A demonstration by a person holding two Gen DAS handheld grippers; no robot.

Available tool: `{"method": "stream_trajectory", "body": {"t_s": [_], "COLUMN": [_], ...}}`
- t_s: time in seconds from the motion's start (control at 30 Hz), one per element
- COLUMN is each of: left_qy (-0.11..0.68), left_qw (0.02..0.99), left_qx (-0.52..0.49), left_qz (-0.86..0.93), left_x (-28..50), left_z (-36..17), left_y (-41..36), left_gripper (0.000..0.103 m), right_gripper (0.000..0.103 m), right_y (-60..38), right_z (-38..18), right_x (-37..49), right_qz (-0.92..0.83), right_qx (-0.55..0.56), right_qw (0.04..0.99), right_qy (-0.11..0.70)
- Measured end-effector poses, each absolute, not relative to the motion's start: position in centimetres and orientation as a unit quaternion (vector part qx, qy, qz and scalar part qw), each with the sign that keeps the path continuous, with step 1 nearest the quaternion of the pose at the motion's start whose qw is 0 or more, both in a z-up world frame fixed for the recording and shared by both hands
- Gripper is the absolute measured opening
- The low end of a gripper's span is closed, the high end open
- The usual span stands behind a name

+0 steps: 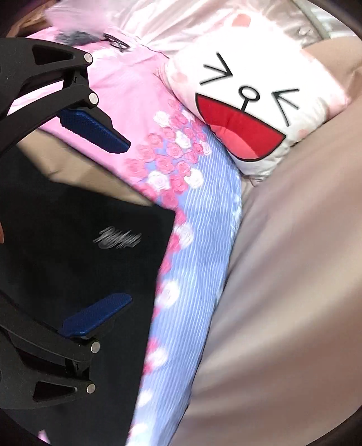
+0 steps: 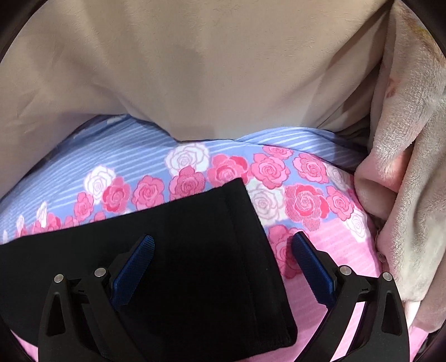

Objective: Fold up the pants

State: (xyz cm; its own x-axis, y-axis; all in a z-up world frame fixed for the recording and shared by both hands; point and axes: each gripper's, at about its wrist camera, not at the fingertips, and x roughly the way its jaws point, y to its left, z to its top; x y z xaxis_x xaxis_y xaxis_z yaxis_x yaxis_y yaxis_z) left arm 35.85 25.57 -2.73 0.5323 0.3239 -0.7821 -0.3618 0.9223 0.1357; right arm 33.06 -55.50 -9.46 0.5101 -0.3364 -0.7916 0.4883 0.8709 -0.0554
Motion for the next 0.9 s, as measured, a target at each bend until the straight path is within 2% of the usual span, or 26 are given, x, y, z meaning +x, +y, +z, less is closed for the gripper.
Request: {"method": "stream_trajectory", "body": {"t_s": [0.03,0.1,0.27,0.33,0.37,0.4,0.43,0.6,0.67,0.9], "left_qy": [0.464,0.487,0.511,0.503,0.501,0.499,0.499,0.47,0.453,0.413], "left_qw": [0.866,0.851,0.835,0.845,0.846,0.846,0.845,0.869,0.881,0.904], "left_qx": [-0.043,-0.082,-0.053,-0.066,-0.079,-0.096,-0.091,-0.102,-0.099,-0.103], "left_qz": [0.183,0.179,0.197,0.17,0.163,0.16,0.169,0.117,0.097,0.035], "left_x": [37.4,39.5,42.1,42.3,42.3,42.1,41.9,38.7,36.5,24.7], "left_z": [-3.6,-5.1,-8.3,-8.6,-8.6,-8.3,-7.9,-4.0,-2.0,3.2], "left_y": [26.9,29.0,29.9,30.0,30.0,30.0,29.8,28.4,28.2,28.2], "left_gripper": [0.098,0.098,0.097,0.068,0.061,0.039,0.022,0.021,0.016,0.014], "right_gripper": [0.083,0.071,0.049,0.022,0.018,0.014,0.013,0.012,0.012,0.012], "right_y": [-55.5,-54.8,-54.4,-54.5,-54.6,-54.3,-53.9,-52.0,-51.2,-49.3], "right_z": [-9.4,-9.2,-8.5,-8.3,-8.2,-8.1,-7.8,-4.5,-2.4,1.2], "right_x": [33.1,33.2,33.8,33.9,34.0,34.3,34.2,32.2,30.2,22.2], "right_qz": [-0.234,-0.22,-0.213,-0.203,-0.197,-0.195,-0.197,-0.185,-0.173,-0.143], "right_qx": [0.088,0.085,0.08,0.091,0.096,0.098,0.095,0.095,0.091,0.062], "right_qw": [0.867,0.871,0.869,0.871,0.873,0.874,0.875,0.898,0.91,0.933], "right_qy": [0.431,0.432,0.439,0.437,0.436,0.435,0.432,0.387,0.366,0.325]}}
